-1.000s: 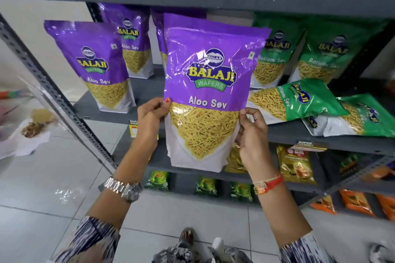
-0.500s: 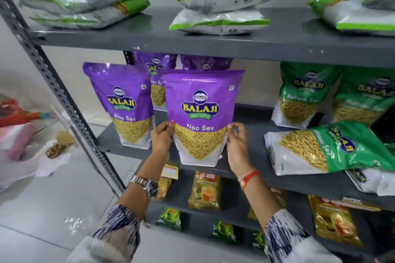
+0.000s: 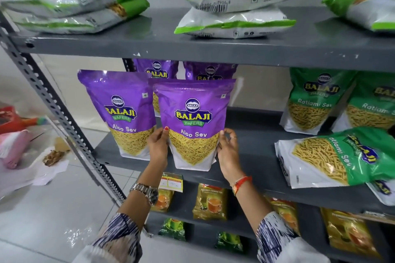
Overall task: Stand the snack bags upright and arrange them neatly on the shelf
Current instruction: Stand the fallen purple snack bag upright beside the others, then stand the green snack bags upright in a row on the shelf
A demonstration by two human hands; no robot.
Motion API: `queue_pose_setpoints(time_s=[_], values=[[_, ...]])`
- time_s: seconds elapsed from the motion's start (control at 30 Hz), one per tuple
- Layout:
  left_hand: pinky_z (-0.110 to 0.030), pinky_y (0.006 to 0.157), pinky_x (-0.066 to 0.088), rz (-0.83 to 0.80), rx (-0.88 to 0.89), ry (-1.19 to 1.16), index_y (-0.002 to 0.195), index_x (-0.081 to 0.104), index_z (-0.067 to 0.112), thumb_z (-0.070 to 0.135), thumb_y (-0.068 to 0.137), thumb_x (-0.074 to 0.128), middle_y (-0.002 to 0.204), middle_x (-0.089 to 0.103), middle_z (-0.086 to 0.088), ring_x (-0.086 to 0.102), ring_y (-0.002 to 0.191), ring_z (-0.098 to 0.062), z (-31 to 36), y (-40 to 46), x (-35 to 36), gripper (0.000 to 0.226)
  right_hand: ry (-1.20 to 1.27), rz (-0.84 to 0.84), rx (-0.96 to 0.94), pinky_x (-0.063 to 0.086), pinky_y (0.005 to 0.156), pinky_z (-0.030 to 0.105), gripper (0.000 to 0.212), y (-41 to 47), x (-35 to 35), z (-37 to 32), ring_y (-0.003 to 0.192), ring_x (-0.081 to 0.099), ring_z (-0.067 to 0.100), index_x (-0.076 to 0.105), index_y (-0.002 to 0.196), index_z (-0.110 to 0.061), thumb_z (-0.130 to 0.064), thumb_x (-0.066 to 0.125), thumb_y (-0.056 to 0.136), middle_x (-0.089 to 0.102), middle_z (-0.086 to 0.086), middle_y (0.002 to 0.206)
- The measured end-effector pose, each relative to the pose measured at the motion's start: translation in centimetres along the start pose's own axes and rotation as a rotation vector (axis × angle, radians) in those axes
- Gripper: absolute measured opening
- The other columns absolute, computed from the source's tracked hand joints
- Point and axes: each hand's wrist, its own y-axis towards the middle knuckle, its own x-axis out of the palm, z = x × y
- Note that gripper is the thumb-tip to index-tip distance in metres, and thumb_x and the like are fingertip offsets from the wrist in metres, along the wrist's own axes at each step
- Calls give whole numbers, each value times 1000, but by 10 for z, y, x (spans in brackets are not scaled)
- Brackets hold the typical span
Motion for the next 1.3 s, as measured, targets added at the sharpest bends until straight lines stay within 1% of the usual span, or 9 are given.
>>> queue_pose_setpoints(time_s=[0.17, 0.27, 0.4, 0.57, 0.7, 0.87, 0.97, 1.07, 1.3], values=[[-18, 78, 47, 117, 121, -35, 113, 55, 6, 10, 91, 49, 109, 59, -8, 54, 101, -18, -5, -22, 10, 24, -71, 6, -48, 49, 94, 38, 8, -9, -7, 3, 106, 62, 21, 54, 98, -25, -21, 50, 93, 67, 3, 106], [-43, 108, 40, 185, 328, -18, 134, 39, 11, 21, 91, 49, 141, 43, -10, 44, 129, -25, -27, -41, 17, 45, -103, 197, -153, 46, 98, 34, 14, -25, -24, -1, 105, 62, 17, 55, 99, -26, -15, 54, 91, 66, 10, 111], [-30, 118, 19, 191, 620, 140, 135, 32, 6, 14, 91, 49, 148, 23, -17, 19, 141, -14, -38, -87, 52, 49, 24, 585, -326, 55, 85, 31, 22, -50, -66, -33, 87, 63, 15, 55, 91, -22, 0, 54, 88, 65, 4, 92], [-34, 118, 18, -147, 834, 231, 131, 37, 8, 14, 92, 44, 143, 32, -15, 21, 141, -20, -46, -122, 123, 40, 79, 991, -420, 52, 56, 18, 26, -66, -139, -72, 71, 59, 5, 48, 84, -25, 0, 55, 87, 56, -1, 79], [-16, 112, 18, -514, 640, 334, 133, 40, 8, 17, 93, 44, 140, 39, -3, 31, 137, -20, -36, -134, 205, 42, 44, 1109, -243, 44, 74, 39, 31, -67, -196, -90, 74, 49, 21, 42, 84, -28, -9, 66, 82, 47, 0, 75], [-41, 77, 45, -843, 160, 631, 109, 58, 5, 21, 92, 46, 96, 63, -27, 68, 87, -25, -32, -125, 302, 26, 116, 980, 39, 43, 63, 31, 16, -63, -229, -108, 69, 50, 21, 51, 78, -11, -13, 67, 82, 50, 4, 69], [-40, 84, 48, -951, -37, 708, 101, 63, -2, 26, 82, 59, 96, 63, -22, 63, 95, -34, -36, -117, 342, 34, 193, 891, 57, 52, 73, 31, 2, -71, -234, -112, 88, 57, 24, 58, 88, -8, -9, 60, 86, 60, 11, 88], [-33, 93, 45, -1087, -76, 808, 118, 56, 3, 21, 84, 60, 111, 60, -12, 59, 99, -27, -39, -123, 361, 39, 155, 827, 53, 47, 100, 51, 11, -79, -236, -117, 99, 59, 39, 58, 97, 0, -4, 53, 89, 57, 26, 95], [-38, 95, 49, -959, -15, 777, 112, 62, 2, 16, 81, 62, 115, 65, -18, 63, 97, -30, -47, -133, 365, 34, 126, 721, 43, 49, 88, 37, 9, -85, -256, -126, 90, 54, 24, 51, 97, 2, -3, 52, 90, 55, 15, 93]])
